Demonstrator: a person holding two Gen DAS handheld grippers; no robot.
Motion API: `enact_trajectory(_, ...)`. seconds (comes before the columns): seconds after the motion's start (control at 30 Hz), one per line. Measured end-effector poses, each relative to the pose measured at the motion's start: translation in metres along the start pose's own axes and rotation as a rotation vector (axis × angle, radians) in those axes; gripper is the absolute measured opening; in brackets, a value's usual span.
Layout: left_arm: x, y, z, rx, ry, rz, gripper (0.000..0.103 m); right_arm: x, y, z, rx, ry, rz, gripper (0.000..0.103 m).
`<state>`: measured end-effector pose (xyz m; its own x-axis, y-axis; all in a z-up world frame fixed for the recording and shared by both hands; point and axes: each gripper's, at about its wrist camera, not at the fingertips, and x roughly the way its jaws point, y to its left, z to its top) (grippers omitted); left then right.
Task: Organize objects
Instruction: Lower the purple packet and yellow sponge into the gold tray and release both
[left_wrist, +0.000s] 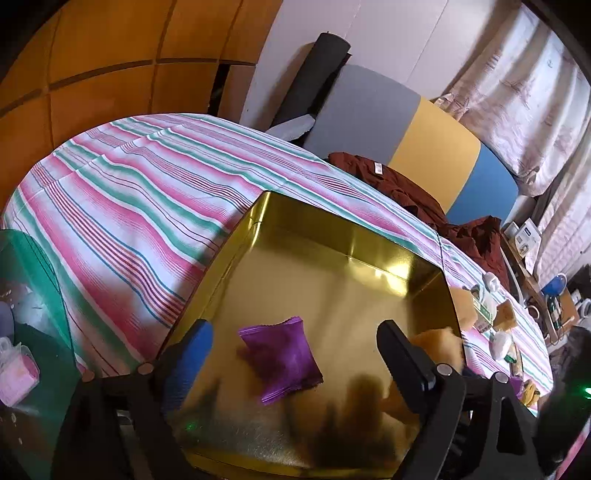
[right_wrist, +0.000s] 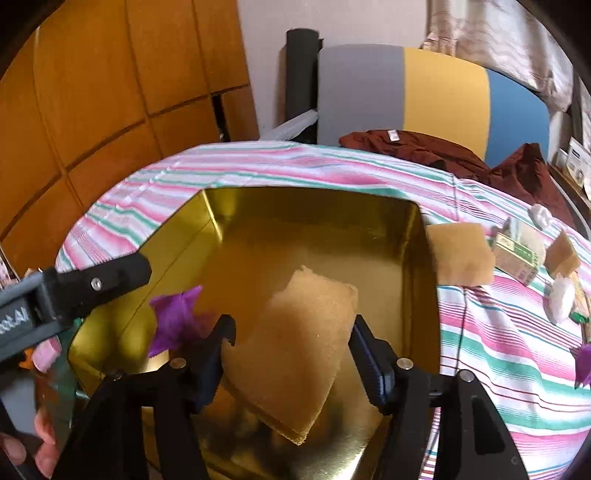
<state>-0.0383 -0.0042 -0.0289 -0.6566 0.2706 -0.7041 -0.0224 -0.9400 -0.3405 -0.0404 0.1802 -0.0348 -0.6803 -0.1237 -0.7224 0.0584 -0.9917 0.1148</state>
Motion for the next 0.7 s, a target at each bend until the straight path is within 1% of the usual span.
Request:
enact_trajectory(0.17, 0.002, -0.002, -0.003, -0.006, -0.004, -0.002, 0.095, -0.022, -0.016, -0.002, 0.068, -0.062, 0.017, 0.071)
enact_trajectory(0.23, 0.001, -0.005, -0.005, 0.002, -0.005, -0.001, 0.095, -0.025, -0.019, -0.001, 0.085, -0.073, 0.024, 0.073)
enact_trajectory(0.43, 0.003, -0.016, -0.009, 0.062, -0.005, 0.026, 0.096, -0.026, -0.02, 0.002, 0.057, -0.078, 0.012, 0.074)
enact_trajectory(0.6, 0.004, -0.018, -0.01, 0.069, -0.003, 0.017, 0.097, -0.03, -0.023, 0.001, 0.047, -0.085, -0.018, 0.074)
enact_trajectory(0.7, 0.005, -0.02, -0.012, 0.087, 0.002, 0.025, 0.097, -0.033, -0.026, 0.001, 0.052, -0.083, -0.029, 0.074)
